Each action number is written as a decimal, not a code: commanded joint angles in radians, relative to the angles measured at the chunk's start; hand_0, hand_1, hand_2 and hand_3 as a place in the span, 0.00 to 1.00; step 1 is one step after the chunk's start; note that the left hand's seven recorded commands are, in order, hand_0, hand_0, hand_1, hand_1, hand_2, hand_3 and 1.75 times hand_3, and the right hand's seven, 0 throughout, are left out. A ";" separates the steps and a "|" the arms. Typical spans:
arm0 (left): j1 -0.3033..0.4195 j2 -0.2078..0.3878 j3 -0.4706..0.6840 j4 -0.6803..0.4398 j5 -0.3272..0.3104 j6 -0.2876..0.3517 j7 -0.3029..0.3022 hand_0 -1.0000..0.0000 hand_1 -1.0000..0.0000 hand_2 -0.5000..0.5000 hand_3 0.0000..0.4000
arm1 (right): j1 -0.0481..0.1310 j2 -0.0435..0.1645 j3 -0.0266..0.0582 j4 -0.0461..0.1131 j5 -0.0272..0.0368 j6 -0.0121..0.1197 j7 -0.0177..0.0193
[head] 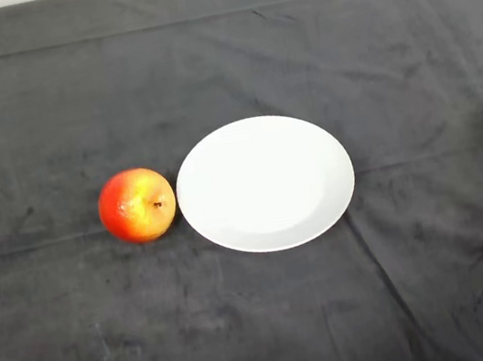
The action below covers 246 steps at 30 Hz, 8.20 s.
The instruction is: Move the apple to the plate
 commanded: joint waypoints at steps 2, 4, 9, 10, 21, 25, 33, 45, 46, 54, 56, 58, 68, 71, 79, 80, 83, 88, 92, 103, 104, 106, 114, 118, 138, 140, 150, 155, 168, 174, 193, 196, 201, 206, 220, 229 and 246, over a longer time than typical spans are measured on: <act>-0.041 -0.006 -0.003 0.007 0.030 0.002 -0.001 1.00 1.00 0.50 0.00 | -0.004 -0.026 0.0000 0.019 -0.0041 -0.007 -0.0076; -0.048 -0.015 -0.012 0.006 0.038 -0.002 -0.001 1.00 1.00 0.50 0.00 | -0.004 -0.026 0.0000 0.019 -0.0041 -0.007 -0.0075; -0.063 -0.038 -0.038 0.005 0.057 -0.008 -0.018 1.00 1.00 0.50 0.00 | -0.004 -0.026 0.0000 0.019 -0.0041 -0.007 -0.0075; -0.066 -0.041 -0.043 0.004 0.061 -0.009 -0.024 1.00 1.00 0.50 0.00 | -0.004 -0.026 0.0000 0.019 -0.0041 -0.007 -0.0075; -0.078 -0.064 -0.113 0.006 0.115 -0.030 -0.102 1.00 1.00 0.50 0.00 | -0.003 -0.026 -0.0002 0.018 -0.0038 -0.006 -0.0074; -0.079 -0.078 -0.141 0.007 0.139 -0.039 -0.121 1.00 1.00 0.50 0.00 | -0.003 -0.026 -0.0003 0.017 -0.0037 -0.006 -0.0074; -0.079 -0.109 -0.213 0.011 0.201 -0.055 -0.167 1.00 1.00 0.50 0.00 | -0.002 -0.026 -0.0004 0.016 -0.0035 -0.005 -0.0073; -0.074 -0.150 -0.323 0.016 0.286 -0.086 -0.272 1.00 1.00 0.50 0.00 | -0.001 -0.026 -0.0008 0.014 -0.0032 -0.004 -0.0070; -0.074 -0.153 -0.330 0.016 0.291 -0.088 -0.280 1.00 1.00 0.50 0.00 | -0.001 -0.026 -0.0008 0.014 -0.0031 -0.004 -0.0070; -0.083 -0.182 -0.384 0.023 0.327 -0.097 -0.341 1.00 1.00 0.50 0.00 | -0.001 -0.026 -0.0010 0.013 -0.0029 -0.004 -0.0068; -0.087 -0.190 -0.394 0.025 0.334 -0.097 -0.353 1.00 1.00 0.50 0.00 | -0.001 -0.027 -0.0010 0.013 -0.0029 -0.004 -0.0067; -0.092 -0.197 -0.404 0.026 0.341 -0.097 -0.362 1.00 1.00 0.50 0.00 | 0.000 -0.027 -0.0010 0.012 -0.0029 -0.004 -0.0067; -0.113 -0.244 -0.444 0.026 0.369 -0.104 -0.376 1.00 1.00 0.50 0.00 | 0.000 -0.027 -0.0011 0.012 -0.0028 -0.003 -0.0065; -0.117 -0.262 -0.457 0.024 0.378 -0.110 -0.372 1.00 1.00 0.50 0.00 | 0.000 -0.027 -0.0012 0.012 -0.0027 -0.003 -0.0065; -0.123 -0.301 -0.487 0.020 0.399 -0.128 -0.369 1.00 1.00 0.50 0.00 | 0.000 -0.027 -0.0012 0.011 -0.0027 -0.003 -0.0063; -0.124 -0.307 -0.492 0.019 0.402 -0.130 -0.368 1.00 1.00 0.50 0.00 | 0.000 -0.027 -0.0013 0.011 -0.0027 -0.003 -0.0063; -0.128 -0.320 -0.502 0.019 0.408 -0.133 -0.367 1.00 1.00 0.50 0.00 | 0.000 -0.027 -0.0013 0.011 -0.0027 -0.003 -0.0063; -0.138 -0.342 -0.516 0.022 0.416 -0.133 -0.355 1.00 1.00 0.50 0.00 | 0.000 -0.027 -0.0013 0.011 -0.0026 -0.003 -0.0062; -0.149 -0.360 -0.521 0.026 0.418 -0.128 -0.335 1.00 1.00 0.50 0.00 | 0.000 -0.027 -0.0013 0.011 -0.0026 -0.002 -0.0062; -0.168 -0.424 -0.522 0.043 0.407 -0.096 -0.240 1.00 1.00 0.50 0.00 | 0.000 -0.027 -0.0014 0.011 -0.0027 -0.002 -0.0062; -0.169 -0.428 -0.522 0.045 0.406 -0.093 -0.235 1.00 1.00 0.50 0.00 | 0.000 -0.027 -0.0014 0.011 -0.0027 -0.002 -0.0062; -0.174 -0.436 -0.523 0.048 0.402 -0.087 -0.226 1.00 1.00 0.50 0.00 | 0.000 -0.027 -0.0014 0.011 -0.0027 -0.002 -0.0061; -0.194 -0.451 -0.528 0.057 0.385 -0.063 -0.213 1.00 1.00 0.50 0.00 | 0.000 -0.027 -0.0013 0.011 -0.0027 -0.002 -0.0061; -0.199 -0.460 -0.534 0.060 0.381 -0.054 -0.205 1.00 1.00 0.50 0.00 | 0.000 -0.027 -0.0013 0.011 -0.0027 -0.002 -0.0061; -0.216 -0.476 -0.615 0.071 0.402 0.007 -0.191 0.00 0.00 0.50 1.00 | 0.000 -0.027 -0.0013 0.011 -0.0028 -0.003 -0.0062; -0.223 -0.475 -0.623 0.070 0.404 0.014 -0.195 0.00 0.00 0.50 1.00 | 0.000 -0.027 -0.0013 0.011 -0.0028 -0.003 -0.0062; -0.257 -0.425 -0.629 0.054 0.410 0.021 -0.202 0.00 0.00 0.50 1.00 | 0.000 -0.027 -0.0013 0.012 -0.0029 -0.003 -0.0062; -0.272 -0.387 -0.611 0.036 0.416 0.003 -0.135 0.00 0.00 0.50 1.00 | 0.000 -0.027 -0.0012 0.012 -0.0029 -0.003 -0.0062; -0.291 -0.454 -0.614 -0.005 0.464 -0.075 0.140 0.00 0.00 0.50 1.00 | -0.001 -0.027 -0.0010 0.014 -0.0032 -0.004 -0.0063; -0.307 -0.484 -0.632 -0.005 0.470 -0.114 0.167 0.00 0.00 0.50 1.00 | -0.002 -0.027 -0.0008 0.015 -0.0035 -0.004 -0.0065; -0.349 -0.560 -0.739 0.040 0.463 -0.155 0.103 0.00 0.00 0.50 1.00 | -0.004 -0.026 -0.0001 0.019 -0.0042 -0.007 -0.0070; -0.351 -0.569 -0.760 0.047 0.458 -0.155 0.090 0.00 0.00 0.50 1.00 | -0.004 -0.026 0.0000 0.020 -0.0043 -0.007 -0.0071; -0.354 -0.584 -0.799 0.057 0.446 -0.150 0.069 0.00 0.00 0.50 1.00 | -0.005 -0.026 0.0001 0.021 -0.0045 -0.007 -0.0073; -0.358 -0.599 -0.845 0.064 0.431 -0.140 0.048 0.00 0.00 0.50 1.00 | -0.005 -0.026 0.0002 0.021 -0.0046 -0.008 -0.0074; -0.340 -0.599 -0.987 0.053 0.373 -0.119 -0.020 0.00 0.00 0.50 1.00 | -0.006 -0.026 0.0005 0.023 -0.0048 -0.009 -0.0078; -0.336 -0.587 -1.042 0.041 0.335 -0.085 -0.064 0.00 0.00 0.50 1.00 | -0.006 -0.026 0.0005 0.023 -0.0048 -0.009 -0.0079; -0.348 -0.579 -1.080 0.019 0.278 -0.042 -0.072 1.00 0.00 1.00 1.00 | -0.006 -0.026 0.0005 0.023 -0.0047 -0.009 -0.0080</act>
